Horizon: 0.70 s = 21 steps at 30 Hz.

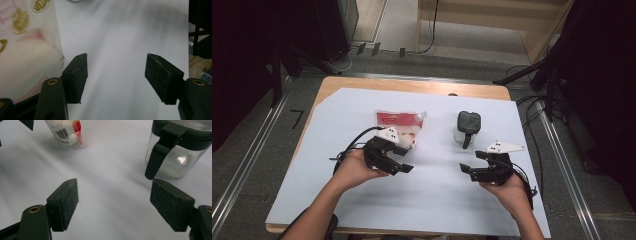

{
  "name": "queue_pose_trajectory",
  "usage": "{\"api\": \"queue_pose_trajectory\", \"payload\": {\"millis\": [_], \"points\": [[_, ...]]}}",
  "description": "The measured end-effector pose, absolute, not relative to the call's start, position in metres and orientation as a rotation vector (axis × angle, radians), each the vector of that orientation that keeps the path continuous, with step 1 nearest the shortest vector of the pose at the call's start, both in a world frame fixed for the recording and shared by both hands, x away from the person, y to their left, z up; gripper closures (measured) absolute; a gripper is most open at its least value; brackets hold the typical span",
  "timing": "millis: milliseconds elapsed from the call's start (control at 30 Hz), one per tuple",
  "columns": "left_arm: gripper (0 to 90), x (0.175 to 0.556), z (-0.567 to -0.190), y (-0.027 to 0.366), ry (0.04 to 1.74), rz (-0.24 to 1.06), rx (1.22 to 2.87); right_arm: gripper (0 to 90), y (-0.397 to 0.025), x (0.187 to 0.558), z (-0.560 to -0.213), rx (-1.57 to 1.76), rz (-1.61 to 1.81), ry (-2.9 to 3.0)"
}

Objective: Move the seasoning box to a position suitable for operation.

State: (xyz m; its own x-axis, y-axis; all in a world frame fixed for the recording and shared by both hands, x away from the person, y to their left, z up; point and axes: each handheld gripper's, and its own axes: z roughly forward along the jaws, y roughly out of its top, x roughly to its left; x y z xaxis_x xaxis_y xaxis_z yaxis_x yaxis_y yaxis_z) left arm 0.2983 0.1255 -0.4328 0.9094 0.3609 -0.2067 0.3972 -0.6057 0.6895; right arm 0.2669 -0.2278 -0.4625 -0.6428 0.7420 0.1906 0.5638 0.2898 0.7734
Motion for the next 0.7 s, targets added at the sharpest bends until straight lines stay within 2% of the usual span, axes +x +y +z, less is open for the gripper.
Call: {"api": "queue_pose_trajectory", "payload": {"millis": [133, 200, 533, 700], "points": [[31.9, 0.2973, -0.4333, 0.13, 0.525, -0.101, 2.247, 28.2, -0.2317, 0.2655, -0.4604, 1.231, 1.301, 2.334], [30.2, 0.2941, -0.4333, 0.1302, 0.52, -0.08, 2.264, 30.1, -0.2314, 0.2644, -0.46, 1.223, 1.29, 2.34], [30.8, 0.2959, -0.4355, 0.1354, 0.528, -0.052, 2.281, 35.9, -0.2281, 0.2654, -0.4627, 1.192, 1.266, 2.354], [31.5, 0.2962, -0.437, 0.134, 0.529, -0.056, 2.29, 35.9, -0.2264, 0.2663, -0.4639, 1.195, 1.258, 2.357]]}}
